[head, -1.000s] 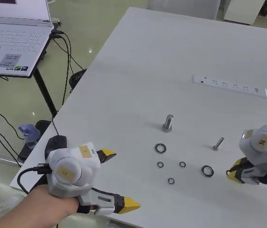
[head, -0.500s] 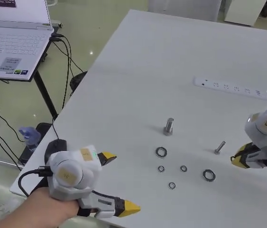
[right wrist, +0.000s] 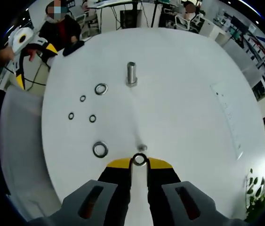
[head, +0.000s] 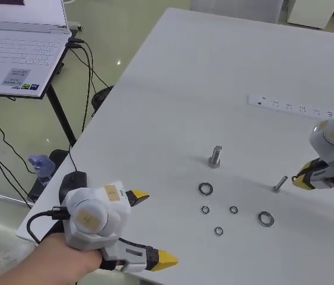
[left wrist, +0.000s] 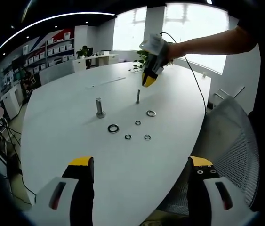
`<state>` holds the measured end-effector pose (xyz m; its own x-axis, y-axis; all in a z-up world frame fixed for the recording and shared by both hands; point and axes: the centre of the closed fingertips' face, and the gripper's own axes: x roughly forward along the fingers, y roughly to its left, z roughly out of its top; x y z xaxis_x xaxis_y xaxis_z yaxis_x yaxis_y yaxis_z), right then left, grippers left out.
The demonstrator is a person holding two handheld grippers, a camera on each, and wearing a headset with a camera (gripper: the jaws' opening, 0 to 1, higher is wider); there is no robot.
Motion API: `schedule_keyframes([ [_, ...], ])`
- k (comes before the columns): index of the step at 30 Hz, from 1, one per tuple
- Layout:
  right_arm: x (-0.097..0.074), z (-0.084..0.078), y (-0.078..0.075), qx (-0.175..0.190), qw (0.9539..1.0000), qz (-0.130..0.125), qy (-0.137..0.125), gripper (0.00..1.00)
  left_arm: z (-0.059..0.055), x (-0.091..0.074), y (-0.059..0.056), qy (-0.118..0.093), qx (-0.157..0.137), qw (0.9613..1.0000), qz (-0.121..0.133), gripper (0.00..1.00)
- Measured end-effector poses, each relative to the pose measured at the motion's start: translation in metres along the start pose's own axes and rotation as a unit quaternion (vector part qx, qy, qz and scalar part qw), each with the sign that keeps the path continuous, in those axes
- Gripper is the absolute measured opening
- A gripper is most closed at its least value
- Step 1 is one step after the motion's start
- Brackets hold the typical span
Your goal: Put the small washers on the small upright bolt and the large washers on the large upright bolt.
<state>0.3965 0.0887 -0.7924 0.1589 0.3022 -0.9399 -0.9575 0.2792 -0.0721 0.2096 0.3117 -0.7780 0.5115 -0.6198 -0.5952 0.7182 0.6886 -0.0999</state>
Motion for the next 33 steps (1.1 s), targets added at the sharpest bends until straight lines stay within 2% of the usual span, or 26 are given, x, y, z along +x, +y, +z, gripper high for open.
schedule_keyframes([
  [8,0.01,0.004,-0.007,-0.004,1.0,0.001,0.002,0.12,0.002,0.0,0.001,-0.003,-0.004,1.0,0.007,0.81],
  [30,0.026,0.002,-0.006,-0.002,0.9998,0.014,0.012,0.12,-0.002,0.0,0.002,0.005,-0.013,0.9999,0.005,0.79],
  [33,0.028,0.002,-0.007,-0.002,0.9998,0.013,0.013,0.12,0.005,-0.002,0.001,-0.005,-0.01,0.9999,0.005,0.79],
])
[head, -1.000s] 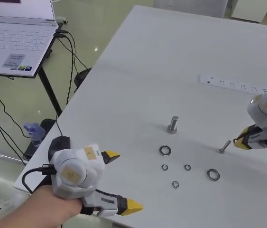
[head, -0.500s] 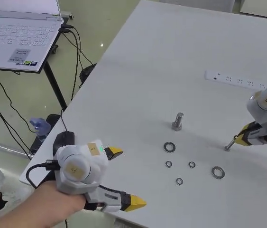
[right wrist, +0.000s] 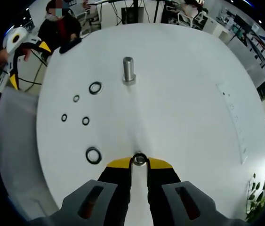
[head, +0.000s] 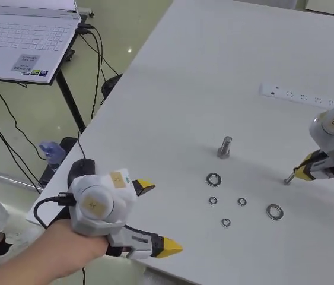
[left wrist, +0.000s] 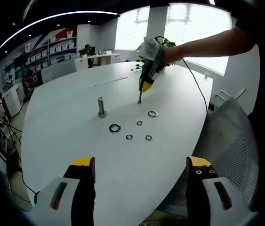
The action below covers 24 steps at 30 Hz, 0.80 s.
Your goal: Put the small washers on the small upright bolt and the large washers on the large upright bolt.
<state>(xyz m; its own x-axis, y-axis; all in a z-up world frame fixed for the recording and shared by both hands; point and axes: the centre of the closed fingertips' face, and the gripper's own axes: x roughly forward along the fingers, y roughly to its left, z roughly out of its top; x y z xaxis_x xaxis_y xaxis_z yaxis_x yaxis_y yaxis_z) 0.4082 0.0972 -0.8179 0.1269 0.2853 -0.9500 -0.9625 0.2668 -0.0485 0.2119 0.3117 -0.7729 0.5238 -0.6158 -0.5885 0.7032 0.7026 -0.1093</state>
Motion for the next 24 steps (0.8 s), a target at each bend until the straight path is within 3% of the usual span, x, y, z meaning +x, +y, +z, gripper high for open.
schedule_keyframes([
  [9,0.011,-0.003,0.001,-0.01,0.9999,0.002,0.011,0.12,0.0,0.003,-0.001,-0.006,-0.009,0.9999,-0.006,0.8],
  [24,0.031,-0.009,0.003,-0.013,0.9996,0.009,0.022,0.12,-0.009,0.003,-0.001,0.005,-0.011,0.9999,0.002,0.81],
])
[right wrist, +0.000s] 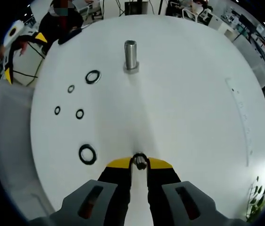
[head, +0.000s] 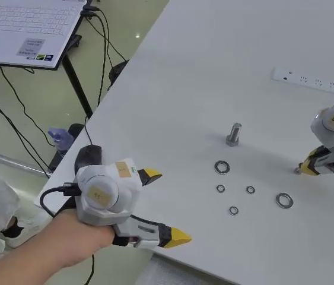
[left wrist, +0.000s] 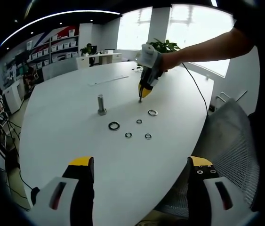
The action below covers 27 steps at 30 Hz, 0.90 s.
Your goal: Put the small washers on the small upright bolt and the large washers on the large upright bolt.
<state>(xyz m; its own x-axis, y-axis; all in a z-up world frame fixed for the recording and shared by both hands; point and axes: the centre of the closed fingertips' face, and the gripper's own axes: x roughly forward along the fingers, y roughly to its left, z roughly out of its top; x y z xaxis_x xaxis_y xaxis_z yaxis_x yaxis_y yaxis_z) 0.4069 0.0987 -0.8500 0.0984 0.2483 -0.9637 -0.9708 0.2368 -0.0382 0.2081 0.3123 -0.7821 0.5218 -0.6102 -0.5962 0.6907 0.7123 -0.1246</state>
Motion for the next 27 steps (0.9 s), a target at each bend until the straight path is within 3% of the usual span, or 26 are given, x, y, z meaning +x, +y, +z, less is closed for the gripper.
schedule_keyframes([
  [15,0.015,-0.005,-0.001,-0.009,0.9999,0.002,0.007,0.12,-0.001,0.007,0.002,0.01,0.007,0.9999,0.009,0.87],
  [27,0.015,-0.006,0.0,-0.011,0.9999,0.004,0.008,0.13,-0.002,0.008,0.002,0.015,0.01,0.9998,0.008,0.87],
])
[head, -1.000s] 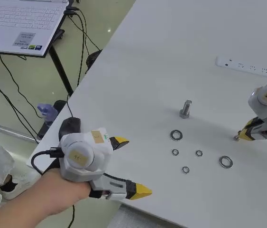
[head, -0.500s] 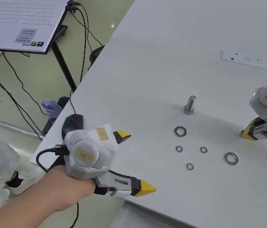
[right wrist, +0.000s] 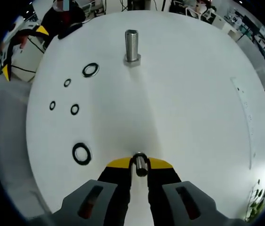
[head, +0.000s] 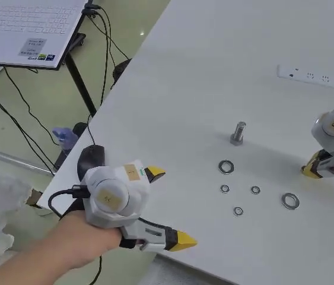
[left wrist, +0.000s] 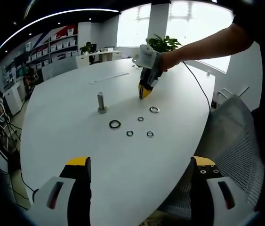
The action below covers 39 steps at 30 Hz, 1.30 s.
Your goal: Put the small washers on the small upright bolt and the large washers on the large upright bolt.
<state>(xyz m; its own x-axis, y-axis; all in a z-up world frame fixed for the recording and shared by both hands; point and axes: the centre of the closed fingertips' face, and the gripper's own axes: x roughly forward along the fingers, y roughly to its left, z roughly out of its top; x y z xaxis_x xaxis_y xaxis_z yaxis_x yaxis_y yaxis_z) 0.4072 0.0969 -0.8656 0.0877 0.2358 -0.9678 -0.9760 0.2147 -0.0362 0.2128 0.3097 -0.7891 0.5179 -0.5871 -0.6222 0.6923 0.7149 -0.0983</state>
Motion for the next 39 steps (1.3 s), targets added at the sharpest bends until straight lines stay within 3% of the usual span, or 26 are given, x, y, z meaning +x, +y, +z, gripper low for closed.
schedule_keyframes([
  [14,-0.001,0.001,-0.002,0.005,0.9999,0.001,-0.015,0.18,-0.005,-0.003,-0.002,0.006,-0.003,1.0,0.003,0.86],
  [23,-0.004,0.001,-0.002,-0.001,1.0,0.0,-0.01,0.2,-0.006,-0.005,-0.004,0.003,-0.005,1.0,0.004,0.86],
  [39,-0.032,0.018,-0.003,-0.021,0.9997,-0.011,-0.011,0.25,-0.001,-0.013,-0.004,-0.003,-0.007,0.9999,0.007,0.85],
])
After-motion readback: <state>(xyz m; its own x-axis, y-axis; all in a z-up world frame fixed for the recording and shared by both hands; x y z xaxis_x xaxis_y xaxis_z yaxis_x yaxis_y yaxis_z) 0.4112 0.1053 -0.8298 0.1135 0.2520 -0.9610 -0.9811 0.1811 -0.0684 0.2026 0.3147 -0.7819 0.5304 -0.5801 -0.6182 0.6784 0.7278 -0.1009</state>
